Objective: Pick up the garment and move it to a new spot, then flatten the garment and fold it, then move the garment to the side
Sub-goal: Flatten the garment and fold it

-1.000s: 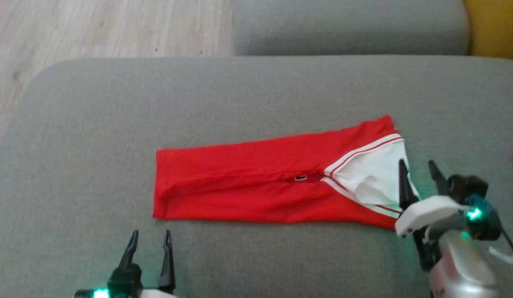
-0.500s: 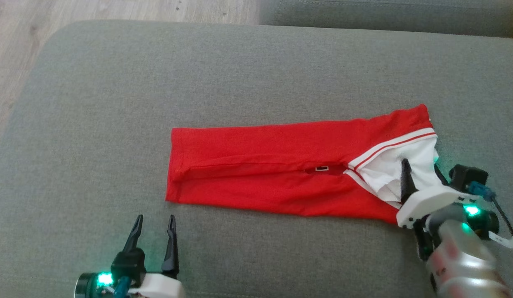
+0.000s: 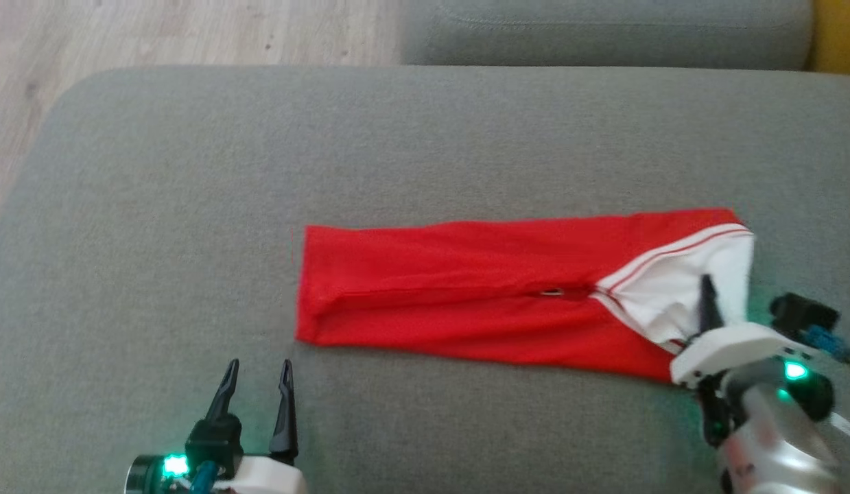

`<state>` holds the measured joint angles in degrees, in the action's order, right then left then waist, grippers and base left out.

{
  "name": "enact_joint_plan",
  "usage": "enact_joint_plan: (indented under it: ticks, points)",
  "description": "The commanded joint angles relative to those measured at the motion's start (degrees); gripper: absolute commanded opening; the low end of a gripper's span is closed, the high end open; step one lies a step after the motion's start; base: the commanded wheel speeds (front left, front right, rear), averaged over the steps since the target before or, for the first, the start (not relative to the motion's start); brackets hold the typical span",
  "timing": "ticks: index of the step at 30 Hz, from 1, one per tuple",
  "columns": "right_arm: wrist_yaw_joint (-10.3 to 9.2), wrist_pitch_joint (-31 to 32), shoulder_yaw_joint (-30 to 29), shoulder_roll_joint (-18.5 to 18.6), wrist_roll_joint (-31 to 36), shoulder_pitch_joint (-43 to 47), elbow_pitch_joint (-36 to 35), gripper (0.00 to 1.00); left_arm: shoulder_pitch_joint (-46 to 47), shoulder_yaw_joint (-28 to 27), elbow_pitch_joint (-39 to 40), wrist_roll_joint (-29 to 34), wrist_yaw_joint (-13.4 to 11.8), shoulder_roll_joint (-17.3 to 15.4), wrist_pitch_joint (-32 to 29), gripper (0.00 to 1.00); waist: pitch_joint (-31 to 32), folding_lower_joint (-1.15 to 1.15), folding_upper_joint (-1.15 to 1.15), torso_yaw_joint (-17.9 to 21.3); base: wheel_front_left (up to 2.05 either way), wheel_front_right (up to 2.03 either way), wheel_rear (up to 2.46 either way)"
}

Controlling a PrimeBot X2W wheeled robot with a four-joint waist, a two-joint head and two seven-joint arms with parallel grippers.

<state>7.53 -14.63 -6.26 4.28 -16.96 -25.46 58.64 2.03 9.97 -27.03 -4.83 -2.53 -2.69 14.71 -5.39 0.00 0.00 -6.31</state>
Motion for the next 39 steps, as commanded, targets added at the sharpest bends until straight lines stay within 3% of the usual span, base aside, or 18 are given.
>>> enact_joint_plan:
  ticks: [1, 7, 13, 19, 29, 30, 31, 32, 39]
  points:
    - [-0.04, -0.4, -0.1, 0.7, 1.0, 0.0, -2.8, 0.0, 0.6, -1.1, 1.7, -0.5, -0.3, -0.2, 0.3, 1.0, 0.9, 0.0, 0.0, 0.8, 0.0, 0.0, 0.0]
    - [-0.04, -0.4, 1.8, -0.5, 2.5, 1.9, -10.7, 0.0, -0.2, 0.2, 1.3, -1.4, -0.4, -0.2, 0.3, 1.0, 2.2, 0.0, 0.0, 2.4, 0.0, 0.0, 0.0]
    - [-0.04, -0.4, 16.2, -1.3, -6.2, 3.1, -18.2, 0.0, -0.5, 2.7, 0.5, -1.7, -0.2, -0.2, 0.3, 1.0, 3.3, 0.0, 0.0, 0.9, 0.0, 0.0, 0.0]
    - [-0.04, -0.4, 31.5, -1.4, -17.8, 3.1, -21.0, 0.0, -1.0, 4.8, -0.7, -1.5, 0.3, -0.2, 0.3, 1.0, 4.3, 0.0, 0.0, -5.0, 0.0, 0.0, 0.0]
    - [-0.04, -0.4, 41.1, -1.4, -27.2, -0.2, -17.7, 0.0, -1.9, 6.0, -1.8, -0.4, 1.0, -0.2, 0.3, 1.0, 4.6, 0.0, 0.0, -16.3, 0.0, 0.0, 0.0]
    - [-0.04, -0.4, 41.4, -1.4, -28.0, -0.6, -17.3, 0.11, -2.0, 6.1, -1.8, -0.5, 1.0, -0.2, 0.3, 1.0, 4.6, 0.0, 0.0, -17.0, 0.0, 0.0, 0.0]
    - [-0.04, -0.4, 41.5, -1.4, -29.0, -0.9, -17.2, 0.46, -2.1, 6.2, -1.9, -0.5, 1.1, -0.2, 0.3, 1.0, 4.6, 0.0, 0.0, -17.6, 0.0, 0.0, 0.0]
    - [-0.04, -0.4, 41.4, -1.4, -29.7, -1.3, -17.1, 1.0, -2.1, 6.2, -1.9, -0.5, 1.1, -0.2, 0.3, 1.0, 4.6, 0.0, 0.0, -18.0, 0.0, 0.0, 0.0]
    - [-0.04, -0.4, 39.8, -1.4, -29.9, -2.6, -18.0, 1.0, -1.7, 6.0, -1.2, -1.1, 0.7, -0.2, 0.3, 1.0, 4.4, 0.0, 0.0, -16.0, 0.0, 0.0, 0.0]
